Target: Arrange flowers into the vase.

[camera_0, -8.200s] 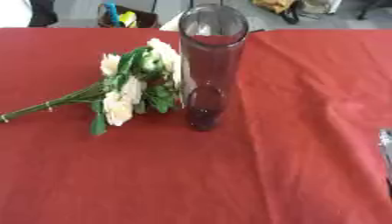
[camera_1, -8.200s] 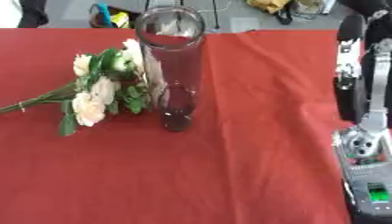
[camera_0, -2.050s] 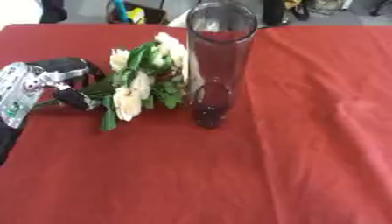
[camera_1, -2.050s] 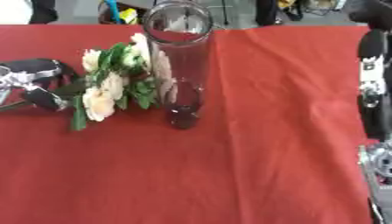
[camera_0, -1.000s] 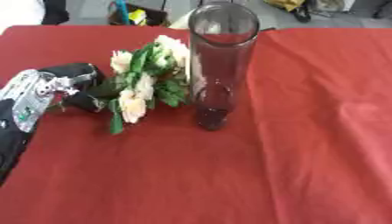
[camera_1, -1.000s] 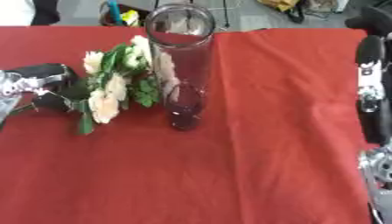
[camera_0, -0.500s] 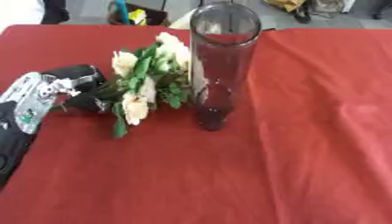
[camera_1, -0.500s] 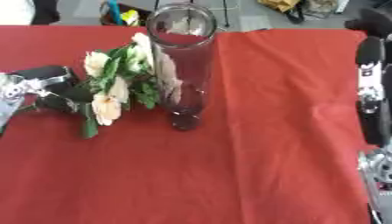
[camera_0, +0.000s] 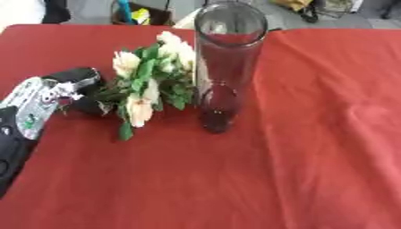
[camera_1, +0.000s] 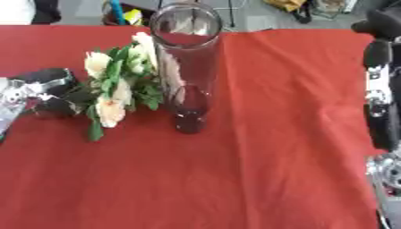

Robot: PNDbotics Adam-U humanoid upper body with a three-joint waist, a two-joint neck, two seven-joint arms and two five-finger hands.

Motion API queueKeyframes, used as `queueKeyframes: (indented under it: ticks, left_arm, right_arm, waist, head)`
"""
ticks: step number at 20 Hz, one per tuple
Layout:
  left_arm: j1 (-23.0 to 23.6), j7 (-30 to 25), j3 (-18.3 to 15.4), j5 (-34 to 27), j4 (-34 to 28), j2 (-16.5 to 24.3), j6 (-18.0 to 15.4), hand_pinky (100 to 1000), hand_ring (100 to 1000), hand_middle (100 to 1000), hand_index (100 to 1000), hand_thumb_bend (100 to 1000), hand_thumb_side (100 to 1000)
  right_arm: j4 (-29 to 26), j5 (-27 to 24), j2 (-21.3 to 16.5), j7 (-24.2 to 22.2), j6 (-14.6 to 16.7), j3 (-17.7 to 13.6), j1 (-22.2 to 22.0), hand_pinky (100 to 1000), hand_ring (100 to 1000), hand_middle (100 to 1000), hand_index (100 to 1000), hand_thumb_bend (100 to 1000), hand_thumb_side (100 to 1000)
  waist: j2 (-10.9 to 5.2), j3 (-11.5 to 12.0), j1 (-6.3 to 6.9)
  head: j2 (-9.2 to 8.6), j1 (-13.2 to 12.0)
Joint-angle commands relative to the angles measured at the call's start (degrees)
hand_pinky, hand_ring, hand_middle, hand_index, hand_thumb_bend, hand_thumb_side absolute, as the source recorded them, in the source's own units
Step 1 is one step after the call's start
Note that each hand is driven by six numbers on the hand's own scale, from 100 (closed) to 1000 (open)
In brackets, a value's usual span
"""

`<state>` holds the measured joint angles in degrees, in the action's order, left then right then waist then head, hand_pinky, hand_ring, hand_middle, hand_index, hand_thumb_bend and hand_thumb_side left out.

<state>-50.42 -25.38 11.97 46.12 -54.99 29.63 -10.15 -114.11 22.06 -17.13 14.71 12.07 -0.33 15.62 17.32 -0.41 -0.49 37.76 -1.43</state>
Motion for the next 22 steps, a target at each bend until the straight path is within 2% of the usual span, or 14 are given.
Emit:
queueKeyframes:
  ticks: [1, 6, 7, 8, 9, 10, 11, 13, 17, 19, 22]
  left_arm:
    - [-0.62, 1.69, -1.2, 0.47, 0.63, 0.39, 0.56, 100, 100, 100, 219, 100, 368]
    - [-0.38, 5.29, -1.53, 1.08, 1.28, 0.4, 1.42, 100, 100, 100, 138, 106, 384]
    - [-0.37, 6.04, -1.54, 1.36, 1.35, 0.43, 1.54, 100, 100, 100, 125, 142, 379]
    - [-0.34, 6.61, -1.58, 1.62, 1.49, 0.48, 1.69, 100, 100, 100, 108, 227, 396]
    - [-0.34, 6.97, -1.63, 1.78, 1.63, 0.55, 1.83, 100, 100, 100, 100, 245, 423]
    - [-0.35, 7.22, -1.71, 1.82, 1.69, 0.62, 1.91, 100, 100, 100, 100, 302, 410]
    - [-0.37, 7.42, -1.84, 1.69, 1.68, 0.65, 1.93, 100, 100, 100, 100, 321, 410]
    - [-0.43, 7.76, -2.05, 1.01, 1.47, 0.78, 1.86, 100, 100, 100, 100, 278, 415]
    - [-0.55, 3.14, -1.72, -1.73, 1.0, 1.26, 1.67, 100, 100, 100, 100, 393, 469]
    - [-0.7, 0.43, -1.73, -2.96, 0.09, 1.71, 1.48, 100, 100, 100, 105, 406, 486]
    - [-0.87, -2.15, -1.85, -4.6, -1.7, 2.45, 1.48, 100, 100, 100, 102, 359, 486]
  right_arm:
    - [-0.48, -0.34, -0.32, 0.16, -0.06, -0.48, 0.3, 942, 859, 725, 886, 100, 988]
    - [-0.48, -0.43, -0.23, 0.05, 0.0, -0.46, 0.15, 943, 860, 725, 886, 100, 988]
    - [-0.48, -0.46, -0.22, 0.04, 0.0, -0.46, 0.13, 943, 860, 725, 886, 100, 989]
    - [-0.48, -0.48, -0.21, 0.03, 0.0, -0.45, 0.1, 943, 860, 725, 886, 100, 989]
    - [-0.48, -0.5, -0.21, 0.02, 0.01, -0.45, 0.08, 943, 860, 725, 886, 100, 988]
    - [-0.48, -0.51, -0.22, -0.01, 0.02, -0.44, 0.04, 943, 860, 725, 886, 100, 989]
    - [-0.48, -0.53, -0.22, -0.05, 0.02, -0.43, -0.02, 943, 861, 724, 886, 100, 989]
    - [-0.48, -0.55, -0.2, -0.16, 0.01, -0.38, -0.13, 944, 861, 724, 884, 100, 989]
    - [-0.48, -0.63, -0.2, -0.22, 0.01, -0.36, -0.27, 944, 862, 724, 883, 100, 988]
    - [-0.48, -0.68, -0.2, -0.31, 0.01, -0.29, -0.36, 944, 862, 724, 883, 100, 988]
    - [-0.48, -0.75, -0.19, -0.46, 0.01, -0.22, -0.45, 945, 862, 724, 884, 100, 988]
  waist:
    - [-0.79, -0.16, -0.08]
    - [-0.72, -0.12, -0.1]
    - [-0.74, -0.11, -0.1]
    - [-0.76, -0.08, -0.11]
    - [-0.78, -0.06, -0.13]
    - [-0.82, -0.04, -0.14]
    - [-0.85, 0.0, -0.16]
    - [-0.92, 0.08, -0.17]
    - [-1.15, 0.27, -0.19]
    - [-1.26, 0.37, -0.18]
    - [-1.4, 0.5, -0.17]
  head:
    - [-0.61, -0.18]
    - [-0.61, -0.08]
    - [-0.6, -0.09]
    - [-0.59, -0.08]
    - [-0.59, -0.08]
    - [-0.56, -0.08]
    - [-0.5, -0.1]
    - [-0.45, -0.12]
    - [-0.16, -0.13]
    - [-0.09, -0.13]
    - [0.02, 0.03]
